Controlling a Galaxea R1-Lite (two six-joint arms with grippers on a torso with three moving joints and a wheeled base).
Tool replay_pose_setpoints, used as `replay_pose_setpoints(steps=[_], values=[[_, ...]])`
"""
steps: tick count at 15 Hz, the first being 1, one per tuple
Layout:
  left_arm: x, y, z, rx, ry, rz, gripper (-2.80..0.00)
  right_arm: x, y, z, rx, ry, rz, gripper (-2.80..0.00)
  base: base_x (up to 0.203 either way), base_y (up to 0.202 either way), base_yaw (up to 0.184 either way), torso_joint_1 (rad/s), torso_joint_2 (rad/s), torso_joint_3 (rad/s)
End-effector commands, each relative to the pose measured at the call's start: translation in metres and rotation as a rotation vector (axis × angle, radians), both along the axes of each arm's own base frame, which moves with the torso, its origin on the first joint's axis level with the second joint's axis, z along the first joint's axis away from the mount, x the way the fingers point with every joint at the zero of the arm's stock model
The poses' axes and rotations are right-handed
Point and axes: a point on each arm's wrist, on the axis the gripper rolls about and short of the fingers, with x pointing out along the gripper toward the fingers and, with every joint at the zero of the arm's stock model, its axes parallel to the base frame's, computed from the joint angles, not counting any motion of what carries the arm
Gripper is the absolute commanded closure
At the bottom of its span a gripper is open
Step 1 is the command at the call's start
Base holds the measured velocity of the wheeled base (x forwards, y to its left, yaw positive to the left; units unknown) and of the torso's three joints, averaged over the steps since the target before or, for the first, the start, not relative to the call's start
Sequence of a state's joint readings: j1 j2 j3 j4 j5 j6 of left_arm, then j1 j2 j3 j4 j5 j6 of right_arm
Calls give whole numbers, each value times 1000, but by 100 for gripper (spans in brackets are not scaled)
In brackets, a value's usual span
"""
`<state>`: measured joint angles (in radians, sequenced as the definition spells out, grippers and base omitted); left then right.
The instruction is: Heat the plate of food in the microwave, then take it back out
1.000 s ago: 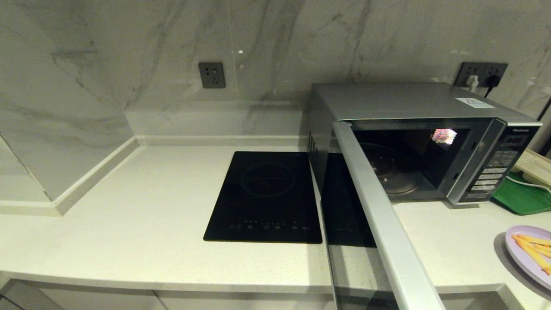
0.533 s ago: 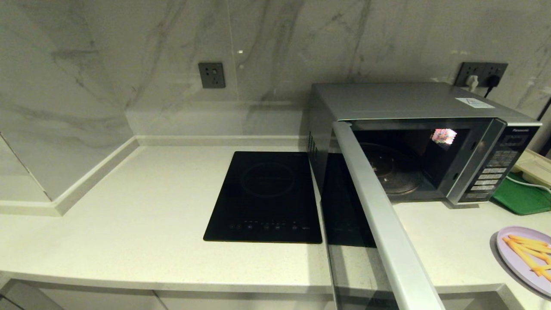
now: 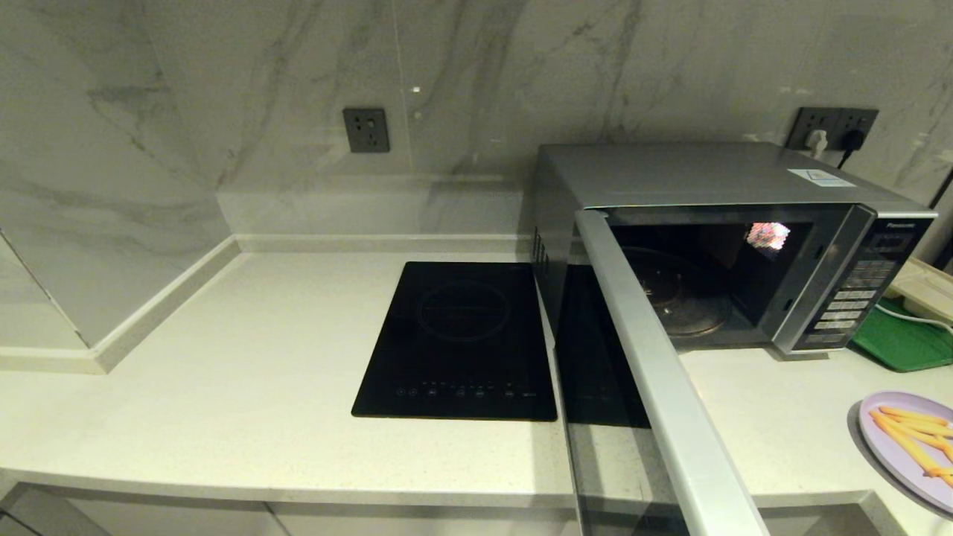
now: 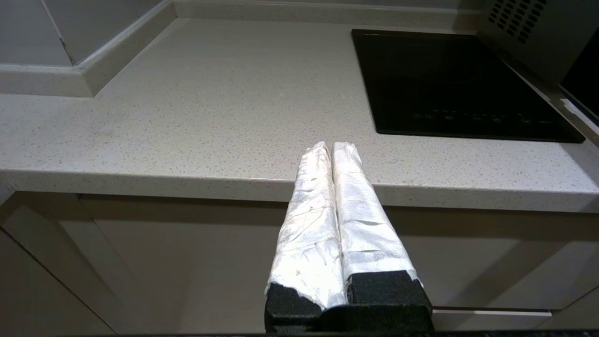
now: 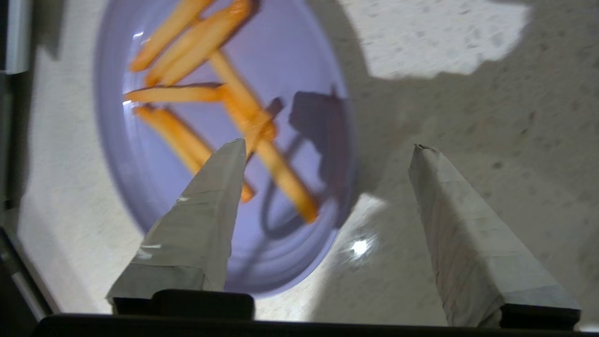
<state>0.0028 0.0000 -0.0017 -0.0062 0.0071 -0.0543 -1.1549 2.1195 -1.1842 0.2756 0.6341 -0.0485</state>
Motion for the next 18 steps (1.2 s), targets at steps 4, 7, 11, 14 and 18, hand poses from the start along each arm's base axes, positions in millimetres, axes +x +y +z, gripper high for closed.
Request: replay_pose_setpoints(steps=[4, 7, 11, 14, 18], values=[[0, 0, 0, 1, 0, 1, 0, -22, 51, 84, -86, -84, 27, -280, 0, 0, 0, 0, 0, 0], [0, 0, 0, -1, 0, 1, 0, -42, 107, 131, -101, -92, 111, 0, 0, 0, 0, 0, 0, 0], [0, 0, 0, -1, 0, 1, 0, -62, 195, 179, -156, -112, 257, 0, 0, 0, 0, 0, 0, 0], [0, 0, 0, -1, 0, 1, 0, -65, 241, 212, -166, -73, 315, 0, 0, 0, 0, 0, 0, 0], [0, 0, 0, 0, 0, 1, 0, -56, 272, 238, -124, -43, 289, 0, 0, 0, 0, 0, 0, 0]])
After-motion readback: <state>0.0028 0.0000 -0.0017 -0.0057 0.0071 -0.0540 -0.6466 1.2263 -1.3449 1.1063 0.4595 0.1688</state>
